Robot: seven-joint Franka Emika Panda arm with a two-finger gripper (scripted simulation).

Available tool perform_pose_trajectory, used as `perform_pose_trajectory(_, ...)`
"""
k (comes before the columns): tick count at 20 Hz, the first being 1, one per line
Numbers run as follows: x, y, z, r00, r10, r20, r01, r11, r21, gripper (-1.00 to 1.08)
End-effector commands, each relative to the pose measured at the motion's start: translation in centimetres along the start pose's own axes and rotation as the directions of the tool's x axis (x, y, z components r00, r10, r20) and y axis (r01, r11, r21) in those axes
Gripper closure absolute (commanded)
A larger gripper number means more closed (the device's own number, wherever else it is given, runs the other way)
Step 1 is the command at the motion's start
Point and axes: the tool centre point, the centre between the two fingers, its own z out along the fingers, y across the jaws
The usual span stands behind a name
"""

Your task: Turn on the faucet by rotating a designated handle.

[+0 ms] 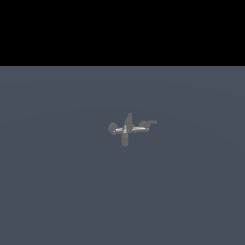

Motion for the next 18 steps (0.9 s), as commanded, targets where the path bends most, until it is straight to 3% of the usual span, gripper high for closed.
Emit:
perform_pose_trajectory(1,1.4,-0.6,1.6,0.999,0.053,0.001,-0.053,0.999,0.000,1.08)
perform_pose_trajectory(9,6.6,-1.9,7.3,0.971,0.238,0.003,-0.238,0.971,-0.001,1.08)
perform_pose_trajectory(18,12.3,-2.2,13.2,0.907,0.420,0.005,-0.420,0.907,-0.003,1.08)
